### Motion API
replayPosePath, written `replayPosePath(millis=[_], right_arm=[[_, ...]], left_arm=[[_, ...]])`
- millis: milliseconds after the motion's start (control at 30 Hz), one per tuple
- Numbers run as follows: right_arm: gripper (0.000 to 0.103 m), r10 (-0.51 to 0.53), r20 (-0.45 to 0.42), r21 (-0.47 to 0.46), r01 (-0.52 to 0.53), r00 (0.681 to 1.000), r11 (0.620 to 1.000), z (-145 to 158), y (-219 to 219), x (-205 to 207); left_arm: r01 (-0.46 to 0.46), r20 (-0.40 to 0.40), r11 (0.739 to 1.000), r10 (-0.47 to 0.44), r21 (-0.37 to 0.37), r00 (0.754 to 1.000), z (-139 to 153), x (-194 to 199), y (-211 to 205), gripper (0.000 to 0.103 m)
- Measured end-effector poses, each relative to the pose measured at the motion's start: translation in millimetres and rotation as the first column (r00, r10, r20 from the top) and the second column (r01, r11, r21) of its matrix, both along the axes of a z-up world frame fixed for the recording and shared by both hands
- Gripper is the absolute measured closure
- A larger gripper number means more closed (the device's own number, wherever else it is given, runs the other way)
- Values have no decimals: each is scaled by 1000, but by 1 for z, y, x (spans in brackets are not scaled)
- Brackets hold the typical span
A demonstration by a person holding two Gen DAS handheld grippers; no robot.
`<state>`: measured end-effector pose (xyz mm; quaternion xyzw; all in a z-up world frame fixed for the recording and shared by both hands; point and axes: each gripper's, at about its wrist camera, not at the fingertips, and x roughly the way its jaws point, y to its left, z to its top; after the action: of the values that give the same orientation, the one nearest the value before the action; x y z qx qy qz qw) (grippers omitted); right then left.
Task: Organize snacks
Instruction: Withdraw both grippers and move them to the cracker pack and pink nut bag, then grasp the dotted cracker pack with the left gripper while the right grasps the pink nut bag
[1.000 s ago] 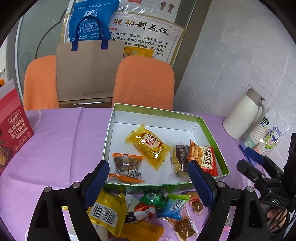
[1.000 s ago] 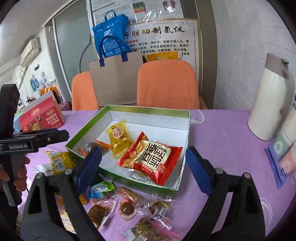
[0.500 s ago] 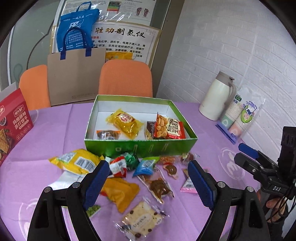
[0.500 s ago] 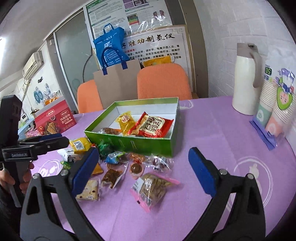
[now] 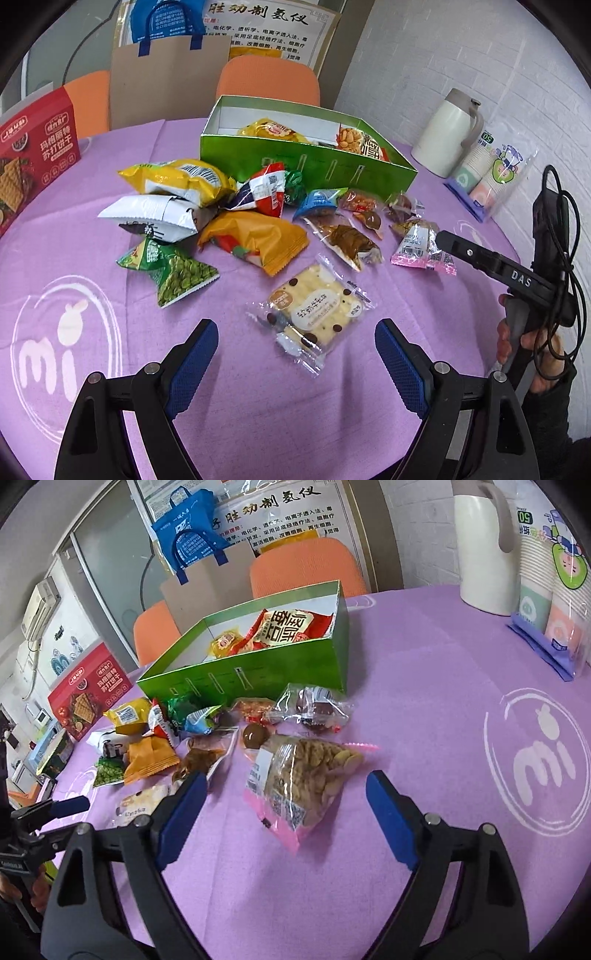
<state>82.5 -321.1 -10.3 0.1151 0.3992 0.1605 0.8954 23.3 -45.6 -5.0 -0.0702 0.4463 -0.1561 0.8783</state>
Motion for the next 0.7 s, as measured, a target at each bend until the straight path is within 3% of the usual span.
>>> replayPosePath(millis=[33, 100, 133, 333, 433, 533, 633, 700], right_arm=[[19, -3, -2, -13, 3, 1000, 1000, -2, 2, 5], [36, -6, -24, -25, 6, 1000, 1000, -9, 5, 13], [52, 3, -38, -19, -4, 999, 1000, -13, 5, 16], [70, 172, -14, 41, -172, 985, 984, -7, 9, -10], [71, 236, -8, 41, -235, 972, 971, -5, 13, -30], [69, 230, -8, 50, -229, 973, 972, -5, 10, -45], [51, 193, -21, 27, -193, 981, 981, -7, 7, -51], [47, 180, -30, 17, -180, 983, 984, -8, 7, -51]], left_arm=[[-6, -4, 1000, 6, -3, 1000, -1, 0, 2, 14], [-16, -11, 1000, 16, -10, 1000, -4, 0, 7, 14], [-18, -15, 1000, 18, -13, 1000, -5, 1, 8, 14], [25, -31, 1000, -25, -19, 999, -11, 8, 0, 14], [67, -35, 998, -67, -9, 997, -16, 18, -9, 14], [103, -30, 995, -103, -6, 994, -18, 33, -17, 14], [120, -40, 993, -121, -14, 992, -21, 49, -22, 14], [132, -48, 991, -133, -23, 990, -23, 52, -24, 14]])
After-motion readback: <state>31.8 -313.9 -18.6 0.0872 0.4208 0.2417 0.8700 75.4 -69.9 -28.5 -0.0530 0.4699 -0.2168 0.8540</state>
